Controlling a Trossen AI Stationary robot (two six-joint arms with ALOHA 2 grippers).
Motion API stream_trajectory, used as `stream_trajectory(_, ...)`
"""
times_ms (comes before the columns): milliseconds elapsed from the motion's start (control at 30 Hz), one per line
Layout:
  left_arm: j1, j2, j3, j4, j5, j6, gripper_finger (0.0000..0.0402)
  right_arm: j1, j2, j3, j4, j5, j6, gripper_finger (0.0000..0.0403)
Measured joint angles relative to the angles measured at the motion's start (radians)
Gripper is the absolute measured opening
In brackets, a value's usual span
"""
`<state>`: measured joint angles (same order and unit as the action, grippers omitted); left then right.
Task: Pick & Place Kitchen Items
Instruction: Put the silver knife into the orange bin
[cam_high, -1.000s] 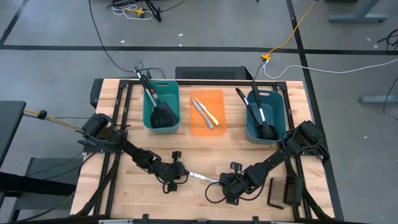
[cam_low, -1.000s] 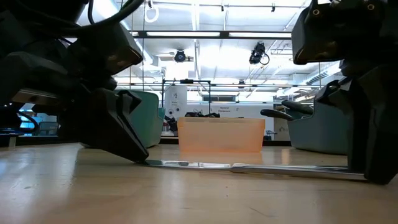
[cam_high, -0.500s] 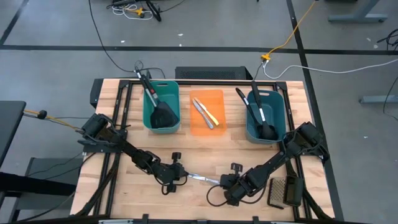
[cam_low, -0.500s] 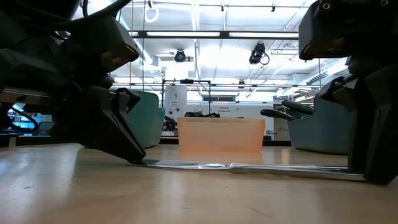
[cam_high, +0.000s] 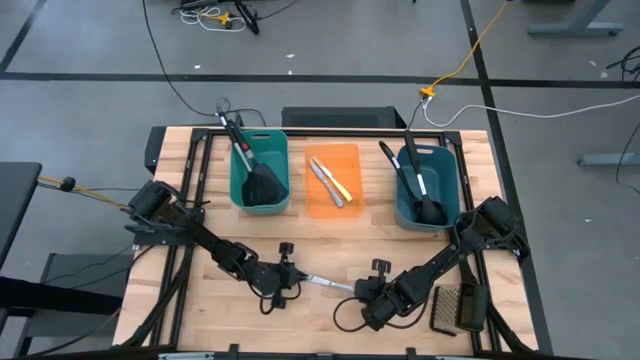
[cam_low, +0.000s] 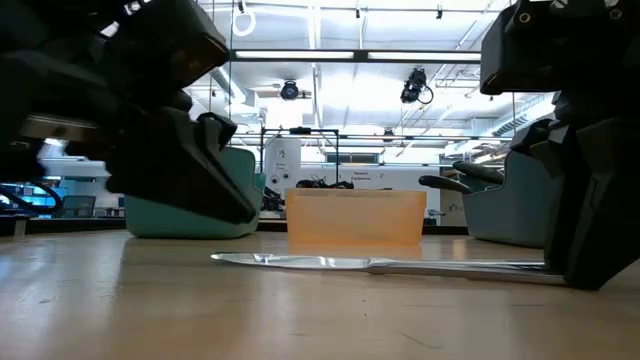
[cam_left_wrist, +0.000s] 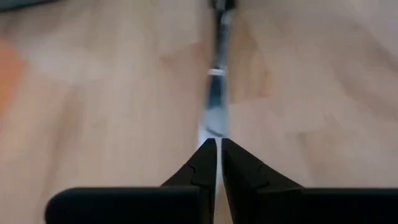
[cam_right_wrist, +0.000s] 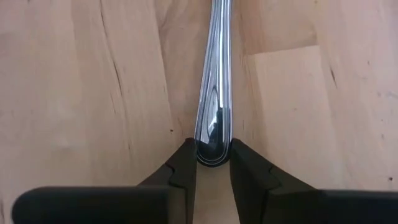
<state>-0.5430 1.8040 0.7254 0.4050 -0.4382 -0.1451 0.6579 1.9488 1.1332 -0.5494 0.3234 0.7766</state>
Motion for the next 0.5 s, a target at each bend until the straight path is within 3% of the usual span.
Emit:
stream_trajectory(167,0.014,-0.002,0.000,-0.004,-0.039,-0.045,0.0070,0.008,0.000,0.000,-0.001,0.014,-0.017,0.0075)
stream_trajectory(500,0.047,-0.002,0.000,-0.063,0.102,-0.123,0.0204,0.015,0.001,0.000,-0.004,0.041,-0.025,0.0075)
